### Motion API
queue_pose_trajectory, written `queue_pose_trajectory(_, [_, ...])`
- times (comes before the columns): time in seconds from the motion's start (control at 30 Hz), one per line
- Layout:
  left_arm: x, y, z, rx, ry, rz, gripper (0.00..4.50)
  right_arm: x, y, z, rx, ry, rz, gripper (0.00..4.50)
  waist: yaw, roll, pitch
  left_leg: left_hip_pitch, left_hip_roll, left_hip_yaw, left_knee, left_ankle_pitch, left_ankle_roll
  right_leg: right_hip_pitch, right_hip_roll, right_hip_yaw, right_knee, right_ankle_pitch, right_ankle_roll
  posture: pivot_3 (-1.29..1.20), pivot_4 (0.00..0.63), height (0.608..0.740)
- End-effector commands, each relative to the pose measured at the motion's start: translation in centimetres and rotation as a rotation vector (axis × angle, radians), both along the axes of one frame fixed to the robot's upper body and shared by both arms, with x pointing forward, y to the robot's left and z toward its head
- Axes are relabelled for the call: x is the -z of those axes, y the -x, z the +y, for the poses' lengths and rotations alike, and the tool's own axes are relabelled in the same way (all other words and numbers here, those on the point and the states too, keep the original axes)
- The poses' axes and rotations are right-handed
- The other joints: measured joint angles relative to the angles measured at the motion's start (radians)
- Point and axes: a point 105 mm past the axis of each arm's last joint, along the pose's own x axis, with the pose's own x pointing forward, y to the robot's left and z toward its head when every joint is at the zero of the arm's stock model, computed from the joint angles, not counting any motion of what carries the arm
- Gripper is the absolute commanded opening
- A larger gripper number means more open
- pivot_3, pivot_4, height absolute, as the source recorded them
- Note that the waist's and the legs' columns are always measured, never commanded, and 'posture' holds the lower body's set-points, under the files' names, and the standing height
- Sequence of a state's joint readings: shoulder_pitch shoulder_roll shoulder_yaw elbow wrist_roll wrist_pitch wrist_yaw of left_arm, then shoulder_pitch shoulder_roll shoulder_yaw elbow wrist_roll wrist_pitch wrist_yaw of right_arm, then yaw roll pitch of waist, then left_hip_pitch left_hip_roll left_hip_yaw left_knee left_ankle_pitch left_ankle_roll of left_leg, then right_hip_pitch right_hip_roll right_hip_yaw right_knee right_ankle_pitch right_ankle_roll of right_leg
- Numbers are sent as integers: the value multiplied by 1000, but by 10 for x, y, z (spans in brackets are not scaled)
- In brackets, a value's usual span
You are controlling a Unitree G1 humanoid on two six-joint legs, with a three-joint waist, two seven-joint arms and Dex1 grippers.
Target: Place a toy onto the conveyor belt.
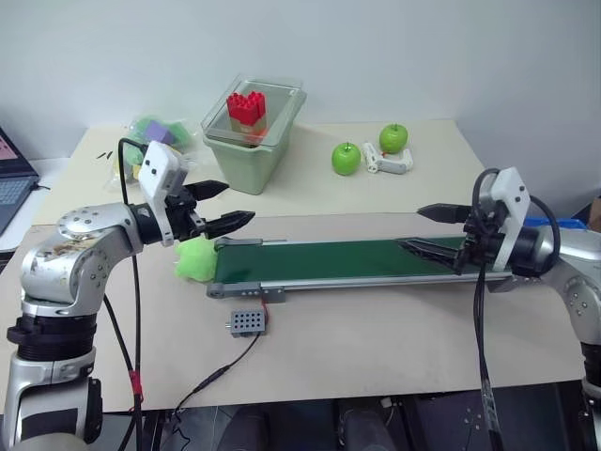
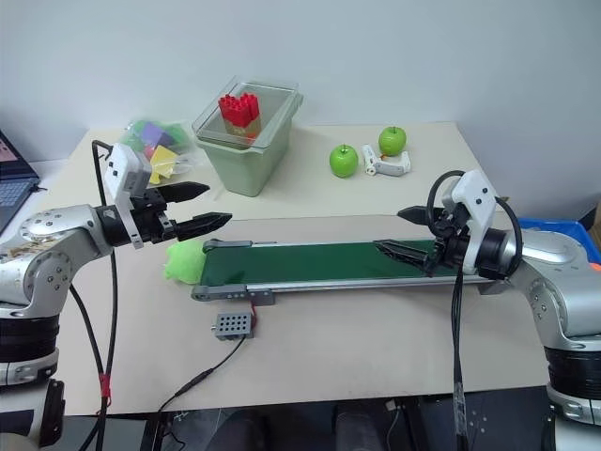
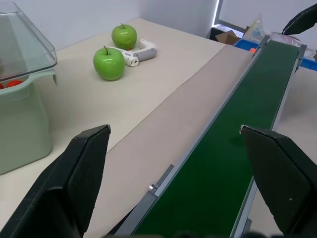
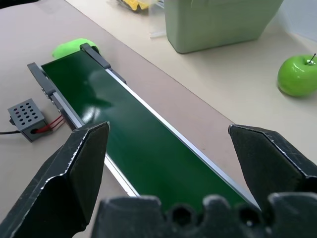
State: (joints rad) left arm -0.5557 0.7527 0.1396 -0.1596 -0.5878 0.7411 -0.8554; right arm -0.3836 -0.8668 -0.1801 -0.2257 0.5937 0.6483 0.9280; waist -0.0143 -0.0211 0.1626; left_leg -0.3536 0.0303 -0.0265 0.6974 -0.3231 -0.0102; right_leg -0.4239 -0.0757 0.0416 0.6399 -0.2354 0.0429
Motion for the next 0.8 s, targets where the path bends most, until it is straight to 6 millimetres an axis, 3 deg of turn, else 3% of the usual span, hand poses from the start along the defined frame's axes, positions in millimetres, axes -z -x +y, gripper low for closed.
queue_pose_trajectory(0.03, [-11,-2,-1,-3,0,-60,4482,-14,0,-2,6,3,-73,4500,0,0,0,0,0,0,0,0,0,0,0,0,0,0,0,0,150,740])
queue_pose_trajectory(0.17, [-11,-7,9,-55,31,-49,4482,-10,-1,-1,8,15,-66,4500,0,0,0,0,0,0,0,0,0,0,0,0,0,0,0,0,150,740])
queue_pose_trajectory(0.27, [-5,-17,40,-195,73,2,4482,-9,-4,1,2,25,-67,4500,-3,0,0,0,0,0,0,0,0,0,0,0,0,0,0,0,150,740])
queue_pose_trajectory(0.4, [1,-23,80,-354,352,190,4482,-10,-8,3,-12,27,-71,4500,-13,0,0,1,0,0,0,0,0,0,0,0,0,0,0,0,150,740])
queue_pose_trajectory(0.53, [33,-12,124,-506,604,441,4482,-8,-12,4,-20,36,-66,4500,-16,0,0,0,0,-1,0,0,0,0,0,0,0,0,0,0,150,740])
queue_pose_trajectory(0.67, [71,7,147,-599,759,649,4482,-8,-14,3,-24,44,-59,4500,-27,0,0,0,0,-1,-1,0,0,-1,-1,-1,0,0,0,0,150,740])
queue_pose_trajectory(0.8, [96,24,169,-671,899,706,4482,-9,-15,2,-28,49,-59,4500,-26,0,0,0,0,-1,-1,1,-2,-1,-1,-1,1,0,0,0,150,740])
